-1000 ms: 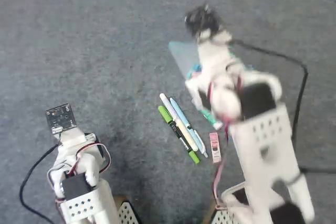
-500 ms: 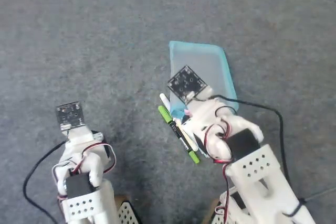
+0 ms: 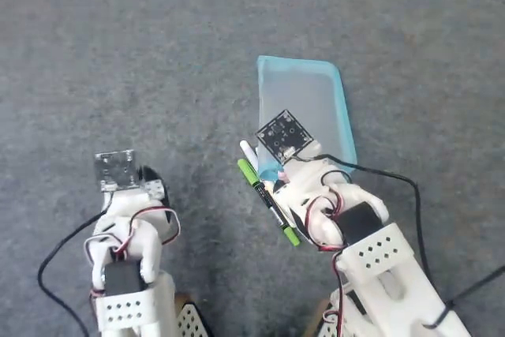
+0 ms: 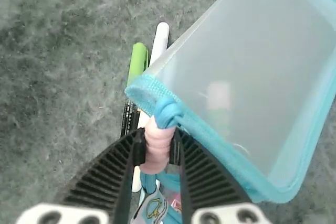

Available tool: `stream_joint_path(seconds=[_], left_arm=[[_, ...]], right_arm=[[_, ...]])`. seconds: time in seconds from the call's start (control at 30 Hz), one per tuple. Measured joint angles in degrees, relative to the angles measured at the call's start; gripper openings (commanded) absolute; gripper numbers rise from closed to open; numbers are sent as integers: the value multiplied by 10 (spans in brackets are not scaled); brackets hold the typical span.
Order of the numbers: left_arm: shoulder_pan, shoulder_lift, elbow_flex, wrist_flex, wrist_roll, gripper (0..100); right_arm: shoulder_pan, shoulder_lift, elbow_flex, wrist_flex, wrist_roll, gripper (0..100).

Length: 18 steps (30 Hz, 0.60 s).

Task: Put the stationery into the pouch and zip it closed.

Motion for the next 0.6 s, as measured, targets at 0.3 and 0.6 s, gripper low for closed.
stream_joint_path(seconds=[0.3,0.6], left_arm=[[27,4,-105,-36,-147,89],[100,365,-311,-37,-85,130]], right_arm=[[0,0,1,0,0,6],[-8,-1,-62,100,25,6]])
